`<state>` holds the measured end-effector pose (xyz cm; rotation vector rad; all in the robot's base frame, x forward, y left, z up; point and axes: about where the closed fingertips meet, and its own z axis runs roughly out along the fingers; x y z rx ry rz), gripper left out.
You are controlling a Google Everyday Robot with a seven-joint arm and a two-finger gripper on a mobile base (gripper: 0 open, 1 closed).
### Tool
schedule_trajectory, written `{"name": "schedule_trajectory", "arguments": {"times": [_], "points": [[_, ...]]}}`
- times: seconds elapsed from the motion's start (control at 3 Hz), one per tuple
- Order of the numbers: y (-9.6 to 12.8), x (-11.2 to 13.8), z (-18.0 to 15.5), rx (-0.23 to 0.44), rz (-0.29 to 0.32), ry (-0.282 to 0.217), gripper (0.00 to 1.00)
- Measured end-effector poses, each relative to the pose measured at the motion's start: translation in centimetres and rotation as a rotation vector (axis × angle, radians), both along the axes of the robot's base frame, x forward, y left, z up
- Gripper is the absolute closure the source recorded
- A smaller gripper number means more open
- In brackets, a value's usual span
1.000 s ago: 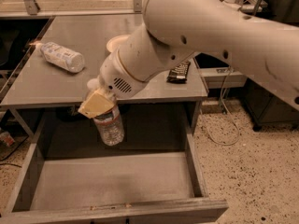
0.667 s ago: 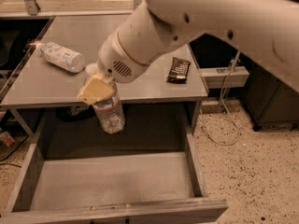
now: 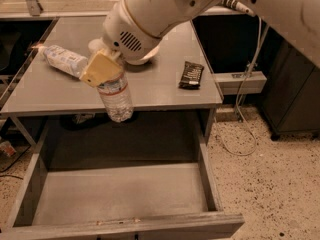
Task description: Pick water bottle from top drawer and place on counter
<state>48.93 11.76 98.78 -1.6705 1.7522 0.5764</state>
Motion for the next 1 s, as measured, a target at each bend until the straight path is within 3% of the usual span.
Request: {"name": "schedule_trajectory", "arguments": {"times": [1.0], "points": [[1.3, 7.5, 1.5, 0.007, 0.035, 0.058, 1.00]]}}
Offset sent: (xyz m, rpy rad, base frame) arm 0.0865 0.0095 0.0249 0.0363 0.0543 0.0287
